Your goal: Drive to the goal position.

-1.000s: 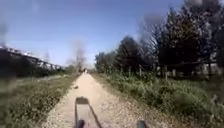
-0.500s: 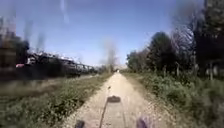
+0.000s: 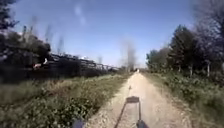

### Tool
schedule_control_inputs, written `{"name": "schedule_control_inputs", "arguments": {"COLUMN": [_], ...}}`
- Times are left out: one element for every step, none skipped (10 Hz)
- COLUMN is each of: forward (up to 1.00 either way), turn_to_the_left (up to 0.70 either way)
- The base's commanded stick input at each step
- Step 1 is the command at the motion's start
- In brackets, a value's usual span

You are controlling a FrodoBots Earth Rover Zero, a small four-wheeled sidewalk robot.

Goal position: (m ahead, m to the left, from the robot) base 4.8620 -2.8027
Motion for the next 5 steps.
{"name": "schedule_control_inputs", "arguments": {"forward": [0.70,0.70,0.70,0.70,0.70], "turn_to_the_left": [-0.04,0.00,0.00,0.00,0.00]}}
